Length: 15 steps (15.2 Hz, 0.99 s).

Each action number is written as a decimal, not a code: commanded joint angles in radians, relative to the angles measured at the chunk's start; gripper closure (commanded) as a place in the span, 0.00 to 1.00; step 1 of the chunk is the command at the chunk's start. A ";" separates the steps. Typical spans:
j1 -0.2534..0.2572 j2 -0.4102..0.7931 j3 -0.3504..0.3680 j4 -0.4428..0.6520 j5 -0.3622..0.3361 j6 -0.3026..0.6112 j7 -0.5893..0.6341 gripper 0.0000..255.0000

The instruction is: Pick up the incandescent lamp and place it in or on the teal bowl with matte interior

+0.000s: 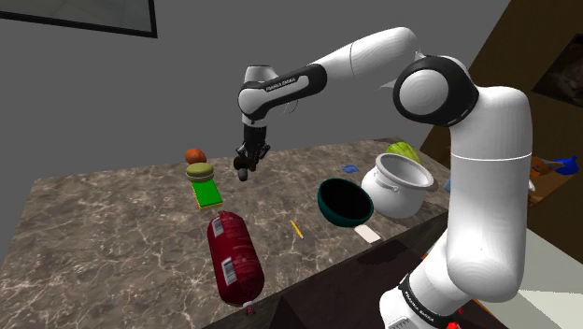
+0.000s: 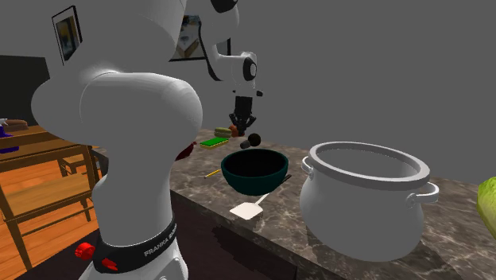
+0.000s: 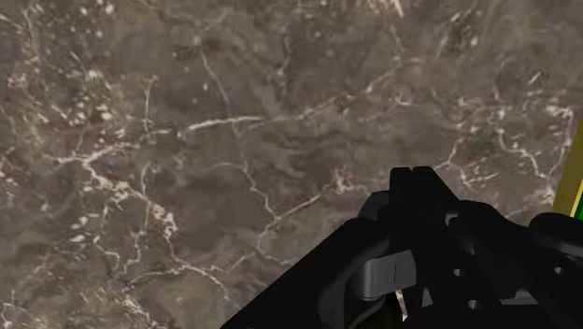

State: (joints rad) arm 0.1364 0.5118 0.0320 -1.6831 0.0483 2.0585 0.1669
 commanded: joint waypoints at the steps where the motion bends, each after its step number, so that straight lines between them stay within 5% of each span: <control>1: 0.000 0.000 0.000 0.000 0.000 0.000 0.000 1.00; 4: 0.000 0.000 0.000 0.000 0.000 0.000 0.000 1.00; 5: 0.000 0.000 0.000 0.000 0.000 0.000 0.000 0.00; 13: 0.069 0.259 -0.080 0.371 -0.144 -0.014 0.109 0.00; 15: 0.068 0.271 -0.081 0.363 -0.144 0.005 0.110 0.00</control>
State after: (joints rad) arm 0.2021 0.7672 -0.0465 -1.3294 -0.0916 2.0553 0.2723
